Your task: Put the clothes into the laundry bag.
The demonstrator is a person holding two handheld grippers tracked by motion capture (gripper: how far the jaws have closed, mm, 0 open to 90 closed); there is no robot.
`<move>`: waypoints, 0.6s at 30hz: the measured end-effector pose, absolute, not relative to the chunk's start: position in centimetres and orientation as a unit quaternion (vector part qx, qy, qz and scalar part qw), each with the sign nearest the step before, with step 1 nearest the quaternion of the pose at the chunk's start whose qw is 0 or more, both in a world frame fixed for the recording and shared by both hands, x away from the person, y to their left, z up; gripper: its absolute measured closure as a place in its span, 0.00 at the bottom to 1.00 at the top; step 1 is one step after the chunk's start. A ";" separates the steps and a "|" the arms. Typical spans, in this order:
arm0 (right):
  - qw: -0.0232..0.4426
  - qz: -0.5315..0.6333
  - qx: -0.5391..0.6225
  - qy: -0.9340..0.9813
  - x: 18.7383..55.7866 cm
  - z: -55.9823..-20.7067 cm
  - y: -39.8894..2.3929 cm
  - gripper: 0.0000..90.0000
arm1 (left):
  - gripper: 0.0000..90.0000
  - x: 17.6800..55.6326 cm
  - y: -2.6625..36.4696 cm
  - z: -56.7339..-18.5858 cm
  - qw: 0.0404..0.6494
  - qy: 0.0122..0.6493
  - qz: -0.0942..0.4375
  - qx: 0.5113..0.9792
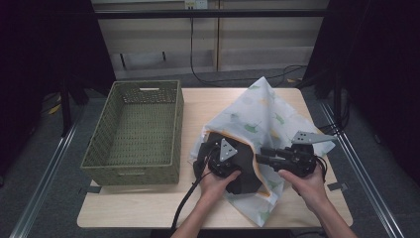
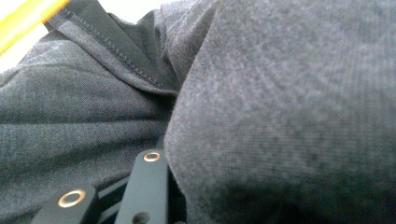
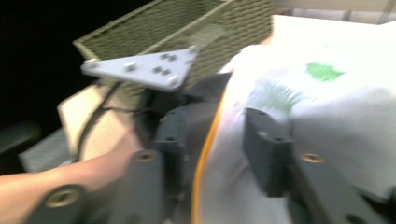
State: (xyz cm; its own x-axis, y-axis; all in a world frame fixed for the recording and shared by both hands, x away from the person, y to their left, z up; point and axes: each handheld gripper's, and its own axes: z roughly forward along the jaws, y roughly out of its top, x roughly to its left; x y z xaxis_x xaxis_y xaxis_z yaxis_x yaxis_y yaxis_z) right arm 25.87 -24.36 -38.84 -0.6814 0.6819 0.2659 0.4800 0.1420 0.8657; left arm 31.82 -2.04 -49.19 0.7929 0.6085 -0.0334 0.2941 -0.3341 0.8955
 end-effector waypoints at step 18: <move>0.146 0.451 0.389 0.790 29.0 -40.7 -21.8 0.99 | 0.19 28.6 -1.1 -46.7 0.529 0.253 0.103 0.804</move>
State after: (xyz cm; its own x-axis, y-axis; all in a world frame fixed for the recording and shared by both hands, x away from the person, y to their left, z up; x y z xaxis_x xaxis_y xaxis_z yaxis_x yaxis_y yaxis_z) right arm 29.01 -21.82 -40.66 -0.6546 0.7464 0.1203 0.4834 0.2909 0.8256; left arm 28.63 -1.05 -46.75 0.8513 0.5147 -0.1019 0.2970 -0.3126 0.9023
